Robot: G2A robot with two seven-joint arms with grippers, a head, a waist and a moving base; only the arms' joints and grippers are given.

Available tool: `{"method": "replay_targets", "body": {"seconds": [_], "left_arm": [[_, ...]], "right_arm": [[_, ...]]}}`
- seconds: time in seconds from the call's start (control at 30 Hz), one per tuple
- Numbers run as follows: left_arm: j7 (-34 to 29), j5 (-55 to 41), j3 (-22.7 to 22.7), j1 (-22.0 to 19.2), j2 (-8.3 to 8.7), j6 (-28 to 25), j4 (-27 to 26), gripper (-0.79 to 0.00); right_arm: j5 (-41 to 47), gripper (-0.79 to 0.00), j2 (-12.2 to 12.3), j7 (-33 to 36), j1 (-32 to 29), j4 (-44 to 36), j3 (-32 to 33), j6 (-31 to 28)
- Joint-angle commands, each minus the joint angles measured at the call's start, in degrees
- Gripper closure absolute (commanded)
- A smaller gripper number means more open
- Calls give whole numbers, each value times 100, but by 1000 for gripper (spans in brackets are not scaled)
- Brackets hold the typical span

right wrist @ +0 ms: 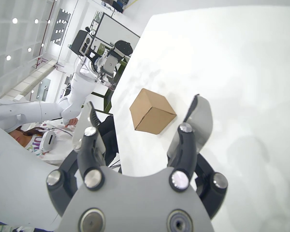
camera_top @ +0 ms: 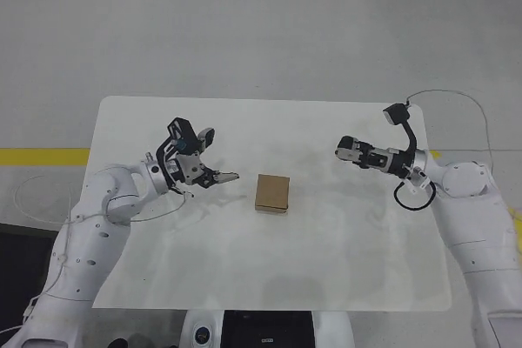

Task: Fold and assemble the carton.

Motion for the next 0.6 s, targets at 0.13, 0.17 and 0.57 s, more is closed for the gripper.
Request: {"method": "replay_targets", "body": {"seconds": [0.13, 0.17, 0.57], "left_arm": [[-390, -227, -187, -457, 30, 198, 513, -785], [-443, -255, -207, -536, 35, 197, 592, -785], [-533, -275, -310, -1014, 94, 36, 1041, -785]], "right_arm": [[-672, -785, 96, -634, 38, -38, 374, -452], [-794, -785, 112, -758, 17, -81, 437, -467], [-1844, -785, 281, -1962, -322, -476, 1121, -31]]}}
